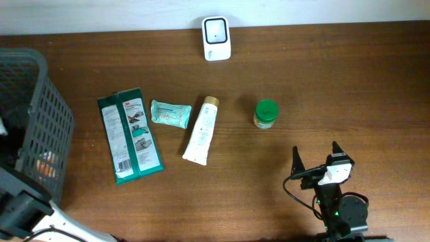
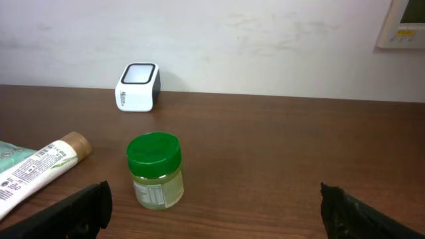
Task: Scan the item barcode
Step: 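Reach the left gripper into the basket and grasp an orange snack bag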
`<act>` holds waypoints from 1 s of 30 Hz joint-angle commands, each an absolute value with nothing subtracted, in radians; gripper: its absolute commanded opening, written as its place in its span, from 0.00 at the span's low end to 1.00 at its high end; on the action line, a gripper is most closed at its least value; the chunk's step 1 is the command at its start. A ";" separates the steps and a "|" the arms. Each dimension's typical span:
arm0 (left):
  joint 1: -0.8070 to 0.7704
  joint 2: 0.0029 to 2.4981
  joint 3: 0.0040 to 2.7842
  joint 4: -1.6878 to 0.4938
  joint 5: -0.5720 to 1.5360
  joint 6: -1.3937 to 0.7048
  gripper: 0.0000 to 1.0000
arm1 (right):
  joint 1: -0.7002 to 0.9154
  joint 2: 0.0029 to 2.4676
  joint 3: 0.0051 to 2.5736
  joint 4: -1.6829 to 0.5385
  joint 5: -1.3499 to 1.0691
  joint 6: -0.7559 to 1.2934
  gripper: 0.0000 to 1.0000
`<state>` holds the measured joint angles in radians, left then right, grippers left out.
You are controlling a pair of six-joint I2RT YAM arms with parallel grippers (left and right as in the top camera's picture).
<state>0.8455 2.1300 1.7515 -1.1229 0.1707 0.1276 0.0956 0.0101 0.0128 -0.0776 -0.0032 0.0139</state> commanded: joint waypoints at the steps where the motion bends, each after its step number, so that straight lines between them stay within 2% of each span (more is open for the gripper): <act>1: 0.844 2.143 1.655 -1.060 0.249 0.220 0.71 | 0.104 0.004 0.006 -0.082 0.005 0.007 0.98; 9: 0.844 2.143 1.583 -0.997 0.248 0.224 0.59 | 0.104 0.003 0.006 -0.081 0.005 0.007 0.98; 11: 0.844 2.143 1.583 -0.995 0.248 0.223 0.45 | 0.104 0.004 0.006 -0.082 0.005 0.007 0.98; 12: 0.844 2.143 1.583 -0.995 0.248 0.223 0.32 | 0.104 0.003 0.006 -0.082 0.005 0.007 0.99; 13: 0.844 2.143 1.583 -0.996 0.249 0.222 0.30 | 0.104 0.004 0.006 -0.082 0.005 0.007 0.98; 16: 0.844 2.143 1.587 -1.007 0.248 0.222 0.33 | 0.104 0.004 0.006 -0.082 0.005 0.007 0.98; 19: 0.844 2.133 1.640 -1.053 0.248 0.223 0.46 | 0.104 0.003 0.006 -0.081 0.005 0.007 0.98; 22: 0.844 2.118 1.716 -1.111 0.247 0.224 0.52 | 0.104 0.004 0.006 -0.082 0.005 0.007 0.98; 30: 0.838 2.081 1.728 -1.186 0.196 0.214 0.53 | 0.104 0.003 0.006 -0.081 0.005 0.007 0.98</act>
<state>0.8440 2.1113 1.7283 -1.1694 0.2283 0.2173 0.0956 0.0101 0.0128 -0.0776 -0.0032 0.0143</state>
